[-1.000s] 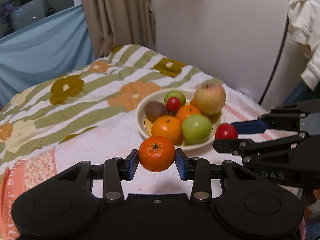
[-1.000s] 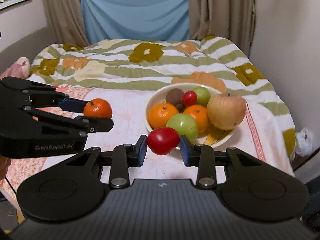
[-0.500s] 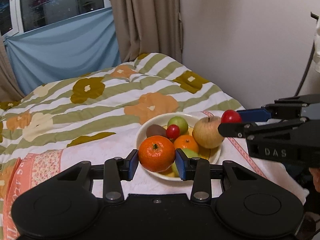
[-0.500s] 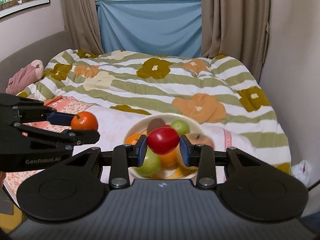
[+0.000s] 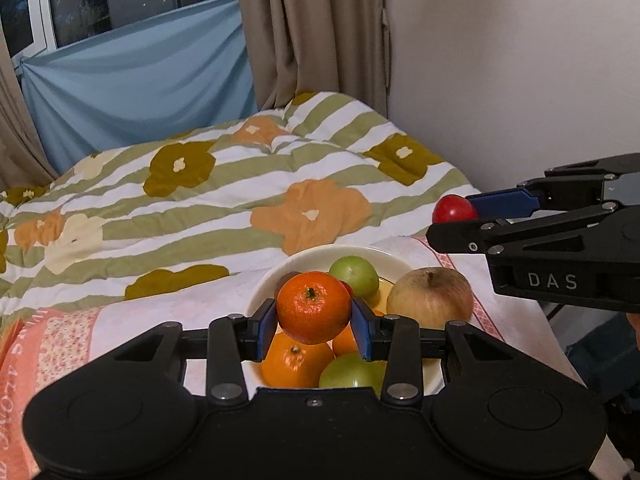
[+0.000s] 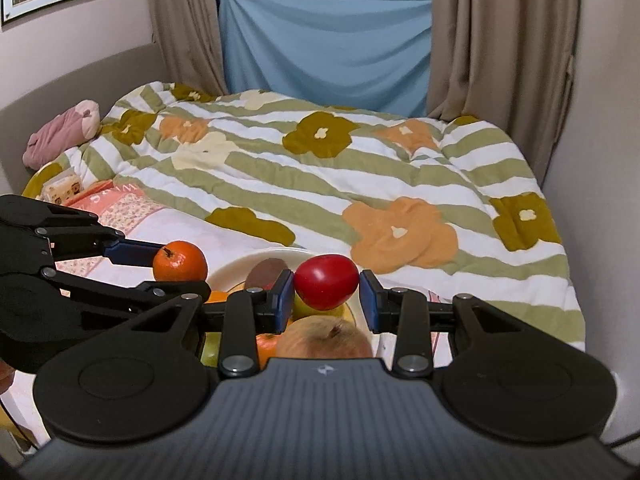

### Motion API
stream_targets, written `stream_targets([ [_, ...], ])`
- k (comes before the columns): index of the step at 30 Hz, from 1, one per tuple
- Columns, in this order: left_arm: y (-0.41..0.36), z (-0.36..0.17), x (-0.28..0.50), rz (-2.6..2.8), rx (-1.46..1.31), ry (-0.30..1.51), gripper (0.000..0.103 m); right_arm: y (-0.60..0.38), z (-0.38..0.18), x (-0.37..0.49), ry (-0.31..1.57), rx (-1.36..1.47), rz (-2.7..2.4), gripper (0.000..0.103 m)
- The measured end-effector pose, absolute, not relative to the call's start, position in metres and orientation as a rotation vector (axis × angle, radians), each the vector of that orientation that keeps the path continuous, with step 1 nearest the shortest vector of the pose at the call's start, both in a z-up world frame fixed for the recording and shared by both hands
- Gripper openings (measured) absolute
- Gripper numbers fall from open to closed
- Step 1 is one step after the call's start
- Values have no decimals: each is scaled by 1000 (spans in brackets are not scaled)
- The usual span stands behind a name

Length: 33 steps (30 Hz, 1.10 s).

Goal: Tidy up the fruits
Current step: 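Carry the tangerine and tomato into the duck bowl and open both tools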

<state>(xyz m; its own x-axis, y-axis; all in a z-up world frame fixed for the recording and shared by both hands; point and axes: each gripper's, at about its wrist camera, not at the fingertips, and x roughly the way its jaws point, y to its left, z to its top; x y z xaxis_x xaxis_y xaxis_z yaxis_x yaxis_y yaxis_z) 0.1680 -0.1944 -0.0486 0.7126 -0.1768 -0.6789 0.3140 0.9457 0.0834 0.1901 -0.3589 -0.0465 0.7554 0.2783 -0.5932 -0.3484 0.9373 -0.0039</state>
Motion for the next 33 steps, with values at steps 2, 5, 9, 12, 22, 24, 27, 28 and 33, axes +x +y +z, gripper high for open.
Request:
stream_targets([
  [2, -199, -57, 177, -262, 204, 749, 43, -362, -53, 205, 640, -120, 357, 50],
  [5, -203, -71, 189, -248, 198, 786, 43, -368, -66, 226, 669, -118, 375, 50],
  [9, -207, -87, 200, -232, 195, 827, 44, -371, -81, 244, 696, -117, 392, 50],
  [12, -210, -93, 204, -221, 197, 841, 44, -373, -89, 251, 711, -102, 397, 50],
  [22, -213, -87, 204, -213, 202, 824, 82, -375, -98, 259, 742, -92, 411, 50],
  [24, -212, -84, 202, -208, 202, 824, 82, -375, -99, 261, 761, -94, 411, 50],
  [27, -206, -80, 199, -195, 176, 821, 82, -374, -101, 265, 783, -103, 413, 50],
  [28, -205, -78, 199, -191, 167, 817, 82, -373, -102, 266, 789, -103, 413, 50],
  [33, -200, -71, 196, -170, 164, 805, 82, -371, -108, 275, 827, -84, 408, 50],
])
